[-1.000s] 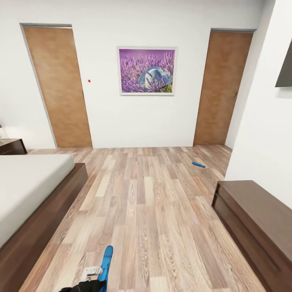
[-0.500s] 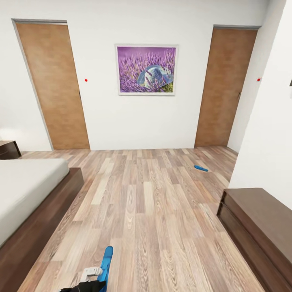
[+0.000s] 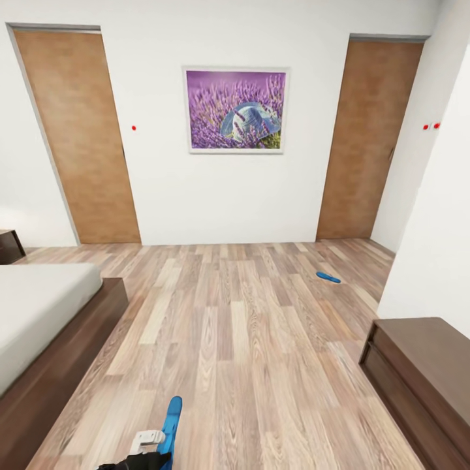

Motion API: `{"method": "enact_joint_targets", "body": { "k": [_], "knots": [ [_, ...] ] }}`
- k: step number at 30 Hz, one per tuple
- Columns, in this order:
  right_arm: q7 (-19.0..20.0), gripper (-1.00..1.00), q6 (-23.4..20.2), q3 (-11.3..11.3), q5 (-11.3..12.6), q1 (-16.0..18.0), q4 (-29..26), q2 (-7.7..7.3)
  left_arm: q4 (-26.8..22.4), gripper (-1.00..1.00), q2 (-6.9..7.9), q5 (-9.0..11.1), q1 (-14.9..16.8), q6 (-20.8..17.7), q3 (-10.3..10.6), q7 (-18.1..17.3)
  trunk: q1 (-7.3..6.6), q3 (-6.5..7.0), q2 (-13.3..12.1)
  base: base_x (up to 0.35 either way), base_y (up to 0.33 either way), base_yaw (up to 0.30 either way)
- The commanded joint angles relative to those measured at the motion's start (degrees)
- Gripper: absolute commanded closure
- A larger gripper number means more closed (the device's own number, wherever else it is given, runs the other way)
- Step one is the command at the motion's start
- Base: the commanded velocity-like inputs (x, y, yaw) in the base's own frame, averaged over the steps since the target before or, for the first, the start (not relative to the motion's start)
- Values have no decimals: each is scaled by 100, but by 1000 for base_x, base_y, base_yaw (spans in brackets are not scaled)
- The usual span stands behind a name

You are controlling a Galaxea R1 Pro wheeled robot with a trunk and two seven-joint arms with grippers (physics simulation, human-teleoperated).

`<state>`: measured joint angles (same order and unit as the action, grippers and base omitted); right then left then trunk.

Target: In the bedroom, move the book from the bed onto either nightstand, and place the two sandals side by side next to the bed.

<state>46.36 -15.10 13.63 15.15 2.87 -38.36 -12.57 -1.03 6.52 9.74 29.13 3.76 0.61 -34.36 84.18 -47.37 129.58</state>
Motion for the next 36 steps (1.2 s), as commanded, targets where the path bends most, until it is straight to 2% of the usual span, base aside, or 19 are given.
{"method": "enact_joint_targets", "body": {
  "k": [1,4,6,10,11,12,13,15,16,18,20,23,26,27,30,31,34,36],
  "knots": [
    [18,-100,-54,8,49,3,-2,0,7,100,-16,24,5,19,0,-22,2,-6,2,326,0,0],
    [-11,-100,-54,21,49,3,-4,0,-2,100,-97,-9,0,20,3,-20,2,-6,2,326,0,0],
    [-130,-100,-56,32,35,3,-4,0,-6,100,-123,-110,-21,20,13,-19,2,-6,2,326,0,0],
    [-622,-100,-61,45,-1,3,-4,0,-9,100,-181,-566,-71,24,54,-16,2,-6,2,326,0,0],
    [-934,-100,-61,47,-8,3,-4,0,-10,100,-205,-688,-77,25,57,-15,2,-6,2,326,0,0],
    [-1094,-100,-62,48,-11,3,-4,0,-9,100,-286,-1055,-98,58,62,6,2,-6,2,326,0,0],
    [-1234,-100,-62,49,-13,3,-4,0,-7,100,-317,-1191,-108,79,64,21,2,-6,2,326,0,0],
    [-1785,-100,-63,53,-19,3,-4,0,-4,100,-400,-1559,-152,208,69,164,2,-6,2,326,0,0],
    [-1976,-100,-63,56,-20,3,-3,0,-3,100,-415,-1620,-165,254,67,233,2,-6,2,326,0,0],
    [-2158,-100,-63,55,-20,3,0,0,-3,100,-424,-1660,-174,290,65,292,2,-6,2,326,0,0],
    [-2546,-100,-63,54,-21,3,3,0,-2,100,-432,-1680,-189,344,55,373,2,-6,2,326,0,0],
    [-2703,-100,-63,53,-18,3,4,-3,-2,100,-432,-1606,-194,371,49,397,2,-6,2,326,0,0],
    [-2737,-100,-74,52,-13,3,4,-22,-2,100,-432,-1362,-198,459,46,408,2,-6,2,326,0,0],
    [-2705,-100,-94,40,10,3,1,-40,-1,100,-432,-1109,-203,549,45,411,2,-6,2,326,0,0],
    [-2193,-100,-115,27,34,3,2,-48,0,100,-432,-920,-205,631,45,407,2,-6,2,326,0,0],
    [-1646,-100,-119,26,32,3,3,-52,3,100,-432,-873,-206,654,45,406,2,-6,2,326,0,0],
    [-897,-100,-99,36,3,3,4,-52,6,100,-432,-846,-206,671,45,405,2,-6,2,326,0,0],
    [-669,-100,-78,39,-9,3,4,-52,6,100,-432,-838,-206,676,46,404,2,-6,2,326,0,0]
  ]
}}
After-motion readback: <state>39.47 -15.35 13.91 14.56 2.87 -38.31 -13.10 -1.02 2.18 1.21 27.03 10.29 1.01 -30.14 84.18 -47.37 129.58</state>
